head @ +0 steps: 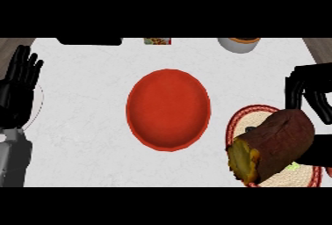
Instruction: Pick the sweet potato from the placemat and place it in the bowl
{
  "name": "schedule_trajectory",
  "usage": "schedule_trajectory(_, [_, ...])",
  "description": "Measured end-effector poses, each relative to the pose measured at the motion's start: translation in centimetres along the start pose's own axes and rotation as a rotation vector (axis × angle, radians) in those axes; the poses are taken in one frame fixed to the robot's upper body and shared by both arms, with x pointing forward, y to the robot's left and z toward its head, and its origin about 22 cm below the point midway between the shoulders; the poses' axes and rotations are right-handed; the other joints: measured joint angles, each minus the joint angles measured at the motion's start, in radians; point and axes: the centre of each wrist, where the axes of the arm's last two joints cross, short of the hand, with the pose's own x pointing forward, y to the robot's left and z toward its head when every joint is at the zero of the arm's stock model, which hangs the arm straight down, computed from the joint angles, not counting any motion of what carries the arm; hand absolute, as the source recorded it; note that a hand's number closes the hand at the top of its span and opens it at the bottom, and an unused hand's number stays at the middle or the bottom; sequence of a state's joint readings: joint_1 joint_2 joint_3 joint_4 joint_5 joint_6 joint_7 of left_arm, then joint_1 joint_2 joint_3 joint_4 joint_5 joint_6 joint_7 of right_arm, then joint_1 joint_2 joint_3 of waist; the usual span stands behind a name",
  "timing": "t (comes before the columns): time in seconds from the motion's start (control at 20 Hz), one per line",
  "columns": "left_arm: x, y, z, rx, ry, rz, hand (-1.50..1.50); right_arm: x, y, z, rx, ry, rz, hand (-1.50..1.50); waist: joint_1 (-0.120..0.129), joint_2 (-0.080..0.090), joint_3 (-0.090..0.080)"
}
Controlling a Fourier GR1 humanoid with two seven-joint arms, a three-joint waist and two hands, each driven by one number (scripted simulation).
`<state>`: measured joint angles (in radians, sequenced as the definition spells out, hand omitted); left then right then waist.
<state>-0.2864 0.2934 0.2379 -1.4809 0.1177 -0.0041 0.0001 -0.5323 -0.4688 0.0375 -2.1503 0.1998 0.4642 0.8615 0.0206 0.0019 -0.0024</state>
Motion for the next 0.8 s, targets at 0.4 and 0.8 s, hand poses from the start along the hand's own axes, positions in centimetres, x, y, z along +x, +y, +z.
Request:
schedule_trajectory(0.4, [-0.3, 0.7, 0.4, -0.001, 0.002, 0.003, 0.00, 3.7, 7.3, -5.9, 0.110, 0.023, -0.001, 1.50, -0.002, 0.001, 0.001])
schedule_trajectory(0.8, [-0.6, 0.1, 0.1, 0.010, 0.003, 0.000, 0.00, 3.2, 15.4, -9.6, 0.134, 0.098, 0.083, 1.50, -0.008, 0.001, 0.002])
